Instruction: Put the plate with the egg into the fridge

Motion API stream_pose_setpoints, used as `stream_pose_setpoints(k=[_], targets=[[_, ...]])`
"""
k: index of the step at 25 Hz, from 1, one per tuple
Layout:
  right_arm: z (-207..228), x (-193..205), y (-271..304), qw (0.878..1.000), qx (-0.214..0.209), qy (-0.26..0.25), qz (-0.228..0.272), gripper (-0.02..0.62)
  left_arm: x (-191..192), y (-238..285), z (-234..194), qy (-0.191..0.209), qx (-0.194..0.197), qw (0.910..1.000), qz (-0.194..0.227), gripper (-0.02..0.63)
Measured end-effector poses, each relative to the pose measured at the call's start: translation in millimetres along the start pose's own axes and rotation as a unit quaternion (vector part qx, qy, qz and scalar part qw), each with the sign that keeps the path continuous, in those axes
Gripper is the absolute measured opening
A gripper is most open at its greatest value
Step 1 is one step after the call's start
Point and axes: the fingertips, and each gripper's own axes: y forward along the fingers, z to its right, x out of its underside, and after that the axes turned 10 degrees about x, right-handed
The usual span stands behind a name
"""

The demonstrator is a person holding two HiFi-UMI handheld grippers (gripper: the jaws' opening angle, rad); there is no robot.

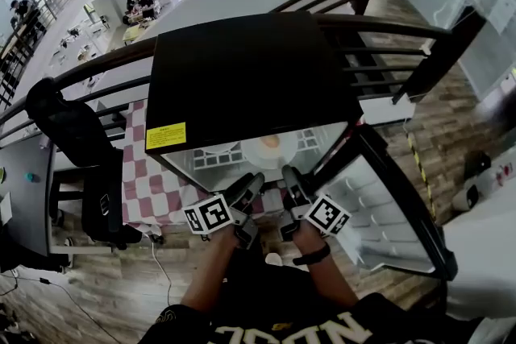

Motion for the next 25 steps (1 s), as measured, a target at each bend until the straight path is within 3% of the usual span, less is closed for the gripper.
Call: stream_pose_setpoints(k=[4, 8, 13, 19, 23, 25], targets=[[3.8, 5.5, -13.8, 0.996, 0.017, -0.09, 0.005, 0.179, 10.2, -12.8, -5.6, 0.063, -0.027, 0.9976, -0.01, 0.218], [0.4, 7.3, -20.4, 0.977, 0.041, -0.21, 0.008, 0.179, 24.0, -16.0, -9.3, 0.122, -0.037, 0.9909, -0.042, 0.218], [-6.7, 10.4, -22.7, 0.933, 0.07, -0.352, 0.016, 0.179, 25.7, -16.3, -7.8, 0.257, -0.071, 0.9616, -0.065, 0.215], [-7.2, 15.6, -21.0, 0.905, 0.087, -0.415, 0.019, 0.167, 7.6, -20.1, -2.7, 0.307, -0.086, 0.9473, -0.027, 0.192], [-5.4, 21.6, -16.5, 0.903, 0.091, -0.421, 0.013, 0.144, 0.5, -19.8, -3.9, 0.374, -0.118, 0.9187, -0.048, 0.15], [-7.0, 24.3, -13.5, 0.9, 0.09, -0.427, 0.013, 0.13, -0.3, -17.4, -5.0, 0.383, -0.122, 0.9139, -0.055, 0.135]])
